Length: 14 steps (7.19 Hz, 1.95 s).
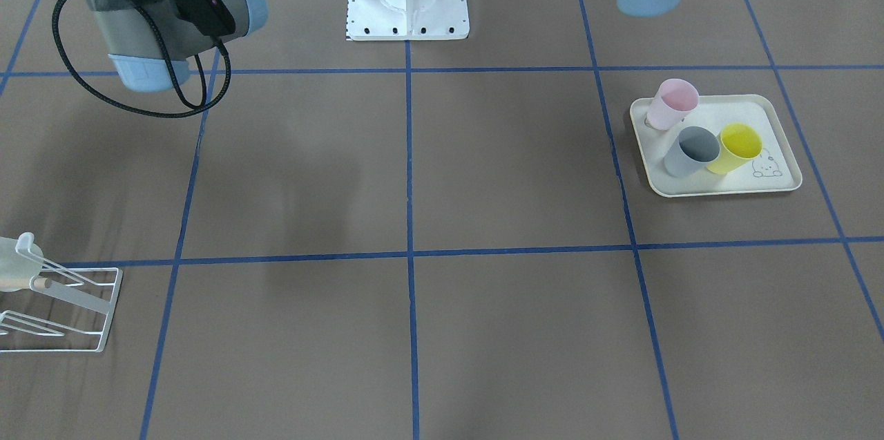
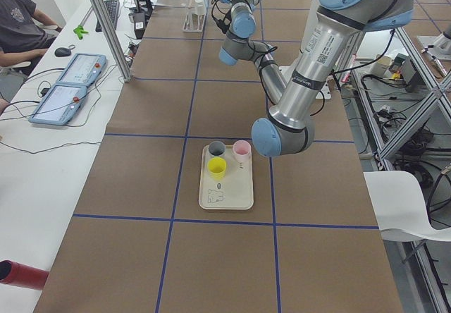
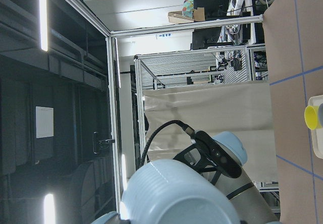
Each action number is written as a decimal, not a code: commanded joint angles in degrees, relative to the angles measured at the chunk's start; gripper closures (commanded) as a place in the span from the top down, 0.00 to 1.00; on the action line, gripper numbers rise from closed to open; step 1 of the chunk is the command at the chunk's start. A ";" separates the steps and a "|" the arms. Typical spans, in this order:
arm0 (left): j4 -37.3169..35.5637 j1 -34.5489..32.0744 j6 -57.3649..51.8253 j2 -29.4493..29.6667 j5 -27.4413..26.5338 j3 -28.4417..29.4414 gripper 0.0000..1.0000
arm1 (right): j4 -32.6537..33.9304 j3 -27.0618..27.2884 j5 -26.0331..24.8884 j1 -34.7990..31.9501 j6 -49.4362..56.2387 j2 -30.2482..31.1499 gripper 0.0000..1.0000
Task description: Transfer IKEA cup to right arm and place on rack
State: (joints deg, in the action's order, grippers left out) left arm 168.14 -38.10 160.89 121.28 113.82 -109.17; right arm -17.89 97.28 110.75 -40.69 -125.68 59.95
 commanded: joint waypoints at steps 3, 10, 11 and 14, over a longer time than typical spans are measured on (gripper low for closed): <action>-0.09 -0.04 -0.75 -0.43 0.00 -0.34 1.00 | -3.64 -2.01 -0.18 0.00 0.00 0.08 0.46; -10.68 -12.16 -20.46 -5.78 7.45 -0.51 1.00 | 0.20 -3.32 0.26 -1.93 8.04 3.58 0.43; -12.29 -13.91 -25.05 -7.80 7.73 -0.69 1.00 | 3.53 -3.24 0.52 -2.19 12.00 4.72 0.43; -25.78 -20.60 -46.57 -10.45 15.46 -0.87 1.00 | 18.18 -2.63 7.44 -6.83 26.67 7.19 0.43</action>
State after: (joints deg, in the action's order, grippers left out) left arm 148.78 -56.56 122.42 111.26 126.72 -109.78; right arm -6.12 94.32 115.11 -45.28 -104.81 66.38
